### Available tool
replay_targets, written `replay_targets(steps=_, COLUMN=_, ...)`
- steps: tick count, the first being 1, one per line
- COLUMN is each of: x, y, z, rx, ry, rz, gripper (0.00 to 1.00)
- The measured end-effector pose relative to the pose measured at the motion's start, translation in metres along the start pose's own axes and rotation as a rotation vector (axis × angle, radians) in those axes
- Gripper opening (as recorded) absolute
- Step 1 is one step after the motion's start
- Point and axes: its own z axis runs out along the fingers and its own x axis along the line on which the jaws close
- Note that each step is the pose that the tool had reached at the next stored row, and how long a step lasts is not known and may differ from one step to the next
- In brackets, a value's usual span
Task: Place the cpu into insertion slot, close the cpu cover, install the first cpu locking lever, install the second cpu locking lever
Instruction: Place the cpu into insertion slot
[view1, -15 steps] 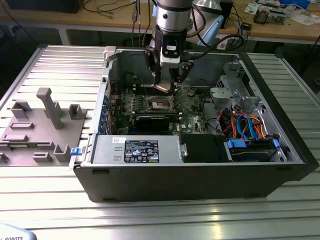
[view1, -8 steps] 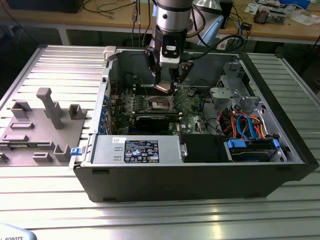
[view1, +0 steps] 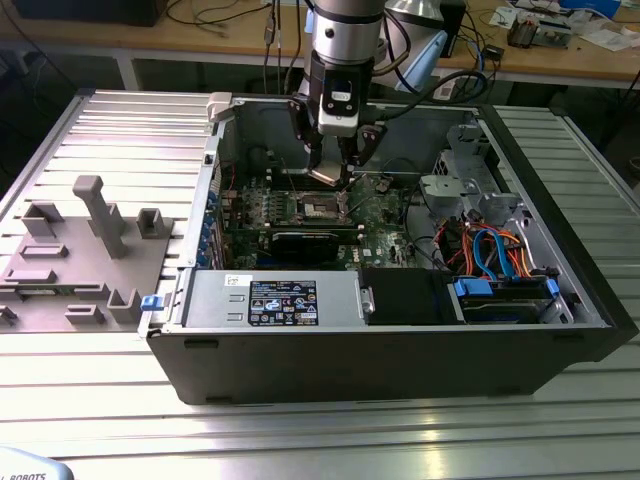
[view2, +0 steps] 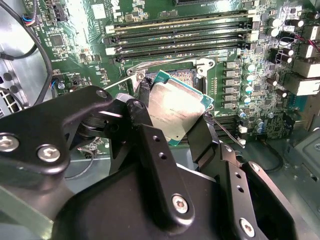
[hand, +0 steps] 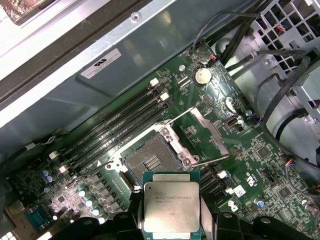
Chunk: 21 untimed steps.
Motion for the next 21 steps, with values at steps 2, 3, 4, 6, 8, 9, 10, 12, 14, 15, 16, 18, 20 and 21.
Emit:
replay_targets(steps=2, x=0.0000, y=0.0000, z=0.0002, rx=0.0001, ry=0.0001, rz=0.006, gripper=0.55)
replay_targets(steps=3, x=0.0000, y=0.0000, z=0.0002, rx=0.0001, ry=0.0002, rz=0.007, gripper=0.55)
replay_targets(steps=4, x=0.0000, y=0.0000, z=0.0003, rx=0.0002, ry=0.0002, rz=0.009, gripper=0.55)
replay_targets(steps=6, x=0.0000, y=0.0000, z=0.0003, rx=0.0002, ry=0.0002, rz=0.012, gripper=0.55)
replay_targets(steps=8, x=0.0000, y=0.0000, z=0.0004, rx=0.0002, ry=0.0002, rz=0.015, gripper=0.55)
replay_targets(steps=9, x=0.0000, y=0.0000, z=0.0005, rx=0.0003, ry=0.0003, rz=0.018, gripper=0.55)
replay_targets(steps=10, x=0.0000, y=0.0000, z=0.0005, rx=0.0003, ry=0.0003, rz=0.020, gripper=0.55)
replay_targets(steps=12, x=0.0000, y=0.0000, z=0.0007, rx=0.0003, ry=0.0004, rz=0.024, gripper=0.55)
replay_targets(steps=14, x=0.0000, y=0.0000, z=0.0008, rx=0.0004, ry=0.0004, rz=0.028, gripper=0.55)
replay_targets(steps=15, x=0.0000, y=0.0000, z=0.0009, rx=0.0005, ry=0.0005, rz=0.032, gripper=0.55)
replay_targets(steps=16, x=0.0000, y=0.0000, z=0.0009, rx=0.0005, ry=0.0005, rz=0.034, gripper=0.55)
replay_targets(steps=18, x=0.0000, y=0.0000, z=0.0011, rx=0.0006, ry=0.0006, rz=0.038, gripper=0.55)
replay_targets(steps=20, x=0.0000, y=0.0000, z=0.0012, rx=0.0006, ry=0.0006, rz=0.043, gripper=0.55)
replay_targets(steps=21, x=0.0000, y=0.0000, z=0.0012, rx=0.0006, ry=0.0007, rz=0.045, gripper=0.55)
